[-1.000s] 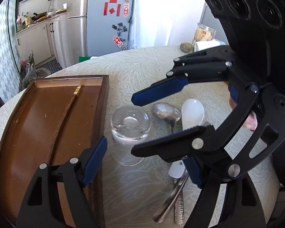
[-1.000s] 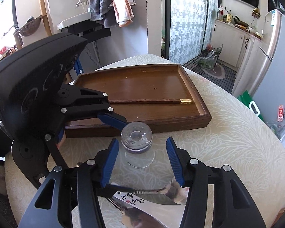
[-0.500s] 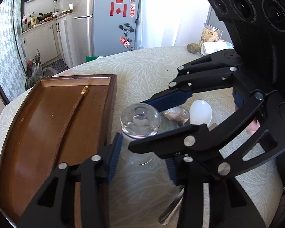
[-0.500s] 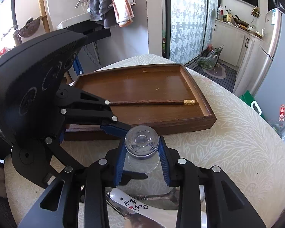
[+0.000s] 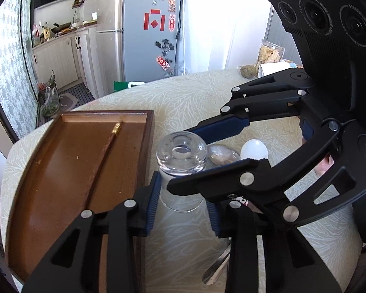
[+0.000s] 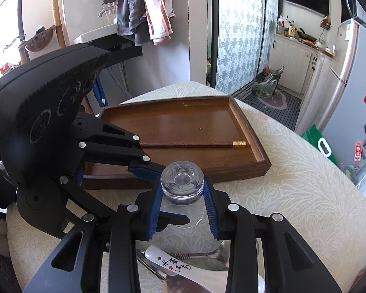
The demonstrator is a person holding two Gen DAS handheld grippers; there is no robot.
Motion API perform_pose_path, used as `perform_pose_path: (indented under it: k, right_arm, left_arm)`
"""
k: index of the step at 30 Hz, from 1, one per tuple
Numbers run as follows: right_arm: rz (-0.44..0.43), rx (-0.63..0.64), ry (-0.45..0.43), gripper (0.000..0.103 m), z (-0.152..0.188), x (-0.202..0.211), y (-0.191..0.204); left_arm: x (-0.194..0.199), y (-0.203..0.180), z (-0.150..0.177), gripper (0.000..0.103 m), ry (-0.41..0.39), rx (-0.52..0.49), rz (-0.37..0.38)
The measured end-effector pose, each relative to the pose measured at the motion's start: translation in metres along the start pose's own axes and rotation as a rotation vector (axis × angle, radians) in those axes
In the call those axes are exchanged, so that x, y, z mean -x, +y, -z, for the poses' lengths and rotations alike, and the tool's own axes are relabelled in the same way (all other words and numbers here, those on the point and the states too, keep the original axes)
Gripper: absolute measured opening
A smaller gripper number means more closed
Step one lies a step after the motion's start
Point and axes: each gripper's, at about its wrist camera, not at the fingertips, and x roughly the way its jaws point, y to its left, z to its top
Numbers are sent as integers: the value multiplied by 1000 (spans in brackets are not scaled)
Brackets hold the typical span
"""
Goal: Organize utensils
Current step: 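Lift the glass with the left tool and carry it over the tray, then lower the glass into the tray and open the left tool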
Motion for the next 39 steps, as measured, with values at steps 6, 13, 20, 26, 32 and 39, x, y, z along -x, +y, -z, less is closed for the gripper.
perform_pose_path:
  k: [6, 13, 20, 26, 32, 39]
  right_arm:
    - [20, 44, -57, 34, -18, 9, 10]
    - [-19, 47, -86, 34, -44, -9, 14]
    - [-56, 25, -54, 34, -52, -38, 15]
    - [-65, 12, -31, 34, -50, -50, 15]
    - [-70, 0, -10, 34, -48, -61, 14]
    - [-41, 9, -19, 34, -47, -65, 14]
  left_arm:
    - [23, 0, -8, 38, -55, -29, -63]
    - [39, 27, -8, 38, -67, 11, -122]
    - [32, 48, -1, 38, -11, 38, -144]
    - [23, 50, 6, 38, 23, 40, -149]
    - [14, 52, 10, 38, 49, 40, -148]
    - [5, 56, 9, 39, 38, 37, -157]
